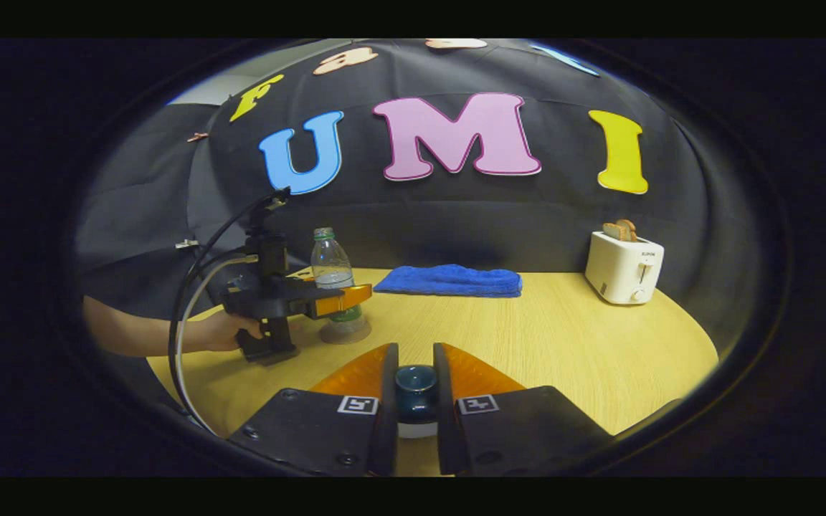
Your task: Open the teacup lid with one hand, grasp the water bottle and pour water into the teacup with the other hand; after pouring, place the water bottle on the coaster and then close the teacup lid.
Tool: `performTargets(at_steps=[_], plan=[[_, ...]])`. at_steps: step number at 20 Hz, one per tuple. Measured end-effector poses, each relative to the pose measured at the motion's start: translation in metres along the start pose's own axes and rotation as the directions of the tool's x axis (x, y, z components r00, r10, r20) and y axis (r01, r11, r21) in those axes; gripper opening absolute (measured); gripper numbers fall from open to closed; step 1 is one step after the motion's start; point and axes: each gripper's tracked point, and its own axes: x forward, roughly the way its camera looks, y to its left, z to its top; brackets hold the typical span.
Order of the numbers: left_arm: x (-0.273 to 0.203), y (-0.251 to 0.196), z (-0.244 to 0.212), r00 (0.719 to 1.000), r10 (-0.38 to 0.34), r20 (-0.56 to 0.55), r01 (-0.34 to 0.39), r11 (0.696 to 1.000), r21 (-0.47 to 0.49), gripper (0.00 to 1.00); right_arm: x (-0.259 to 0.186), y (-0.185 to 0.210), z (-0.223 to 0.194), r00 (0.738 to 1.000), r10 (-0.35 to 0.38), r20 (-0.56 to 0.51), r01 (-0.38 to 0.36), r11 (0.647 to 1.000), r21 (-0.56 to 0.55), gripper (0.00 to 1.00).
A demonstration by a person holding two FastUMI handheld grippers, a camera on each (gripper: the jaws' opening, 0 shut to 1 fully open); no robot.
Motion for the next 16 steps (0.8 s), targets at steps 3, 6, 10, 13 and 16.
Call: performTargets(at_steps=[3, 6, 10, 13, 16], plan=[[-0.023, 0.007, -0.007, 1.000, 0.014, -0.024, -0.014, 1.000, 0.016, 0.98, 0.001, -0.002, -0.002, 1.000, 0.000, 0.006, 0.000, 1.000, 0.000, 0.26], [-0.056, 0.004, -0.014, 1.000, -0.001, -0.028, 0.001, 1.000, 0.001, 0.98, 0.006, -0.002, -0.010, 1.000, -0.005, 0.009, 0.005, 1.000, 0.015, 0.26], [-0.105, -0.002, -0.021, 1.000, -0.009, -0.030, 0.007, 0.999, -0.049, 1.00, 0.015, 0.003, -0.028, 1.000, -0.001, 0.000, 0.001, 1.000, 0.005, 0.28], [-0.141, -0.007, -0.025, 0.999, -0.003, -0.036, 0.001, 0.998, -0.063, 0.97, 0.020, 0.008, -0.042, 1.000, 0.010, -0.010, -0.010, 1.000, 0.011, 0.28], [-0.163, -0.001, -0.026, 0.999, 0.023, -0.042, -0.025, 0.999, -0.044, 0.96, 0.021, 0.008, -0.056, 1.000, 0.002, -0.013, -0.002, 1.000, 0.007, 0.25]])
